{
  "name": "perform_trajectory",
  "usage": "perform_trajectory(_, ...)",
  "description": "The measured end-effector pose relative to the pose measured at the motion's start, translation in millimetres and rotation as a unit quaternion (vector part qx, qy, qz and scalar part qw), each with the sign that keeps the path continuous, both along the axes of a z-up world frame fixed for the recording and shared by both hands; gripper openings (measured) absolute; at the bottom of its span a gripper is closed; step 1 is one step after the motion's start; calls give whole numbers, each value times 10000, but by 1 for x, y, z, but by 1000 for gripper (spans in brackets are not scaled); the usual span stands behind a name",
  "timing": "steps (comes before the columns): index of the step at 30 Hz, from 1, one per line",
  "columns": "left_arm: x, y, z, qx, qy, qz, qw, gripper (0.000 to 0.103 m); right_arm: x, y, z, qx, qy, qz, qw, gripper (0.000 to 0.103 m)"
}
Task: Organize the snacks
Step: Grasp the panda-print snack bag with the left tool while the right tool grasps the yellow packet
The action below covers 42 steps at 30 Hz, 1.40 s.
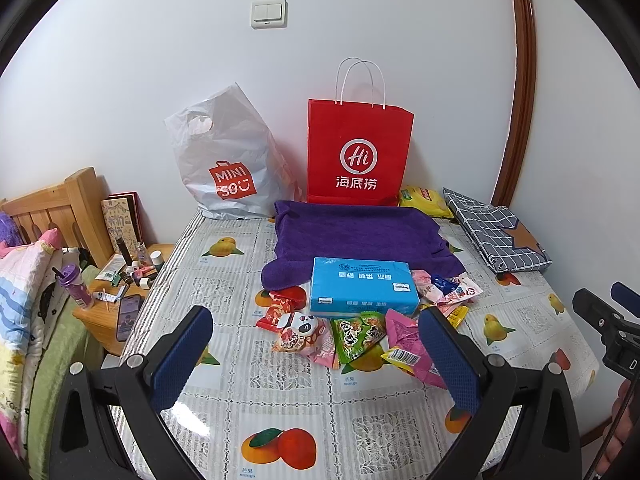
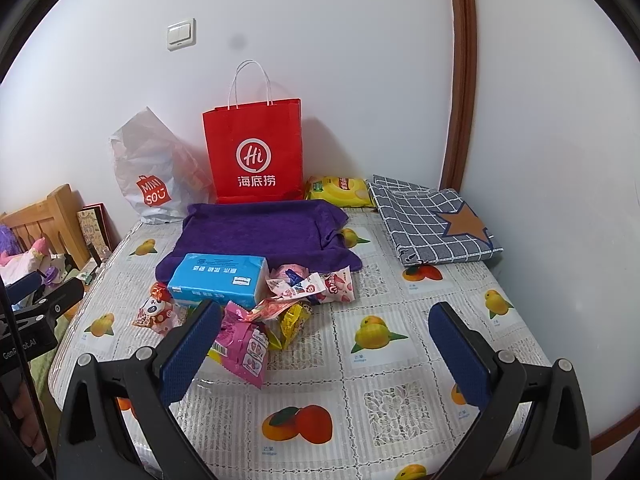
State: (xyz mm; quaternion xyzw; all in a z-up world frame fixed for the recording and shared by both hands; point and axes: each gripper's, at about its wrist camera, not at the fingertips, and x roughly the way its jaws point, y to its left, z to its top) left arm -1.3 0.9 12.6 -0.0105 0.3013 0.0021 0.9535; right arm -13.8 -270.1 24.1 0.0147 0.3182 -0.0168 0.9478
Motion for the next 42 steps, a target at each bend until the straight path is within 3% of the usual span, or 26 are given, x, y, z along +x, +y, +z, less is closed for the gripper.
perform_trajectory(13, 0, -1, 0, -16, 4, -6, 10000, 103, -1, 2, -2, -6, -9, 8, 10000, 102)
perform_trajectory(22, 21, -10, -18, -23, 311, 204, 9993, 103, 18, 1, -25, -10, 206, 58, 9998, 99)
perform_trajectory(33, 56, 17, -81, -65, 789, 303, 9964, 101, 69, 4, -94, 159, 907, 203, 9955, 81)
perform_trajectory(42, 87, 35, -123, -166, 1225, 271, 9920, 101, 120, 13, -133, 431, 1214, 329, 9911, 65)
